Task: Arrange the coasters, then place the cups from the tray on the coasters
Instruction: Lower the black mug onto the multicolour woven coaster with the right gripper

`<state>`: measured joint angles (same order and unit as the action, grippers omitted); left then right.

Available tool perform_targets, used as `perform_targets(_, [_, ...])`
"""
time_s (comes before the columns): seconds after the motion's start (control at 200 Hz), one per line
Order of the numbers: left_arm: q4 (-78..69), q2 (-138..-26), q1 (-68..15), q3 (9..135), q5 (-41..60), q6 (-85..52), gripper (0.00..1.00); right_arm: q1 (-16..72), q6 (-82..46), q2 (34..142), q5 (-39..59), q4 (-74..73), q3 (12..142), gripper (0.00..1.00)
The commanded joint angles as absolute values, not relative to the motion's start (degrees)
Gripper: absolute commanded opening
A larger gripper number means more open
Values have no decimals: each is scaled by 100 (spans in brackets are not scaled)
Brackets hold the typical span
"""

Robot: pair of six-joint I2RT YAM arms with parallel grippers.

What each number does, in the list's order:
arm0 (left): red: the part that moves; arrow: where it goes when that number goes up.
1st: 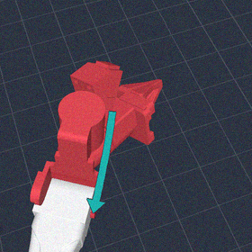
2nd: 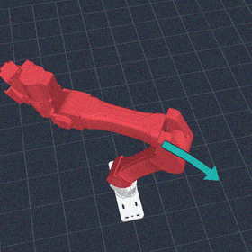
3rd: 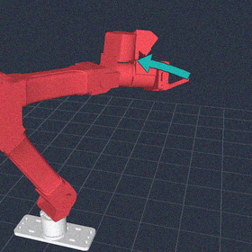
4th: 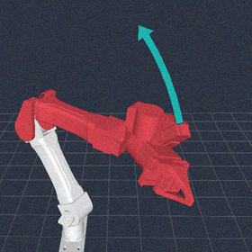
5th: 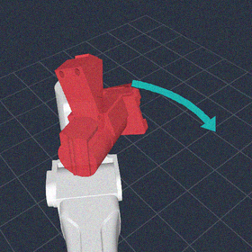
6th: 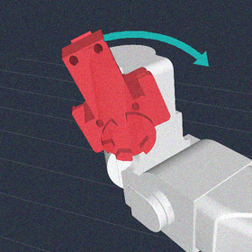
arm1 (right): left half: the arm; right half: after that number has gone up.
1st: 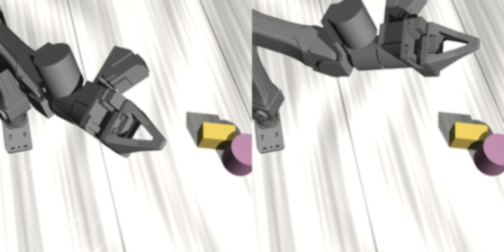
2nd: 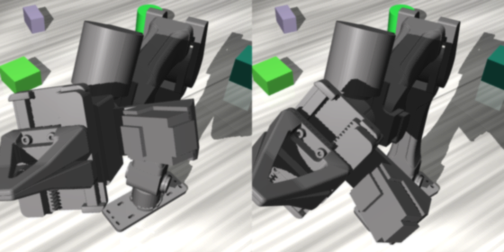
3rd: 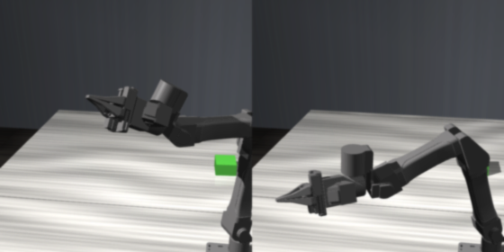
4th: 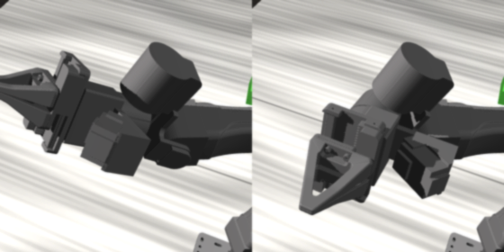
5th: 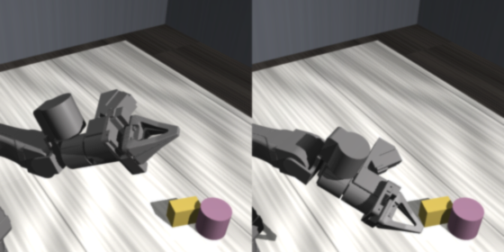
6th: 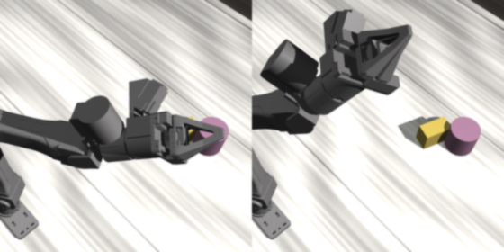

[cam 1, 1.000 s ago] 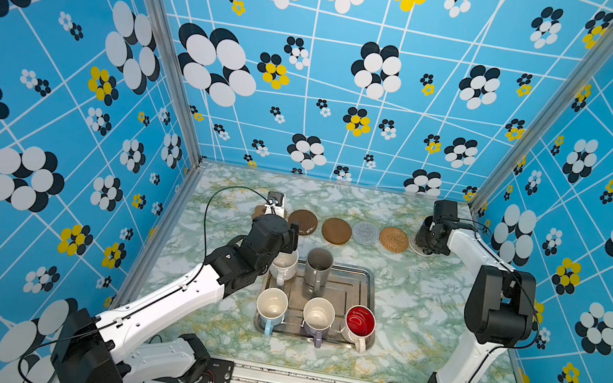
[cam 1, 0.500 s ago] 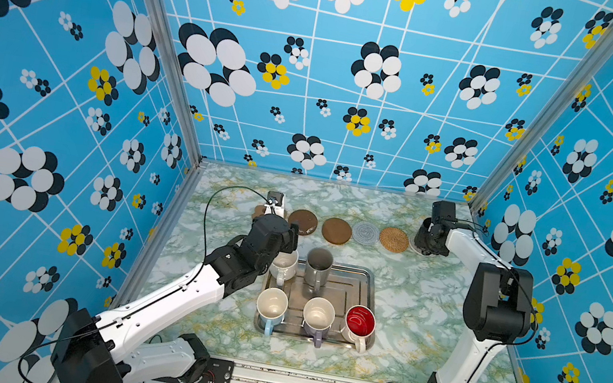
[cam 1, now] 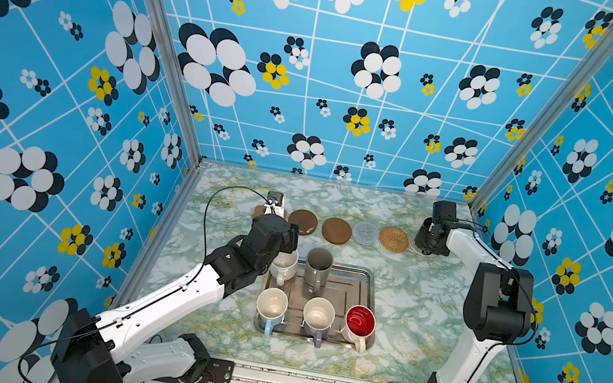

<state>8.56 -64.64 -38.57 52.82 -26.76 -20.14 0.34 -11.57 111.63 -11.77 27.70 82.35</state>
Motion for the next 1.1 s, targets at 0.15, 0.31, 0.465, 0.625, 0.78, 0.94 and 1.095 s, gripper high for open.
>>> perform_targets(0.15, [806, -6298, -3795, 5159, -2661, -2055, 71, 8, -1266, 11175, -1106, 2610, 8431, 0])
perform_targets(0.31, [807, -6251, -3797, 5141, -2668, -2050, 71, 9, -1258, 11186, -1134, 2654, 8438, 0])
perform_targets(0.465, [816, -6206, -3797, 5115, -2676, -2056, 71, 9, -1267, 11265, -1120, 2732, 8481, 0])
perform_targets(0.625, [815, -6180, -3797, 5106, -2681, -2061, 71, 7, -1282, 11338, -1081, 2834, 8543, 0])
perform_targets(0.78, [817, -6176, -3796, 5106, -2681, -2064, 71, 7, -1285, 11318, -1098, 2861, 8541, 0])
perform_targets(0.94, [807, -6170, -3797, 5106, -2672, -2057, 71, 9, -1276, 11286, -1118, 2916, 8534, 0])
perform_targets(1.095, [817, -6153, -3797, 5100, -2672, -2048, 71, 12, -1283, 11259, -1117, 2968, 8510, 0])
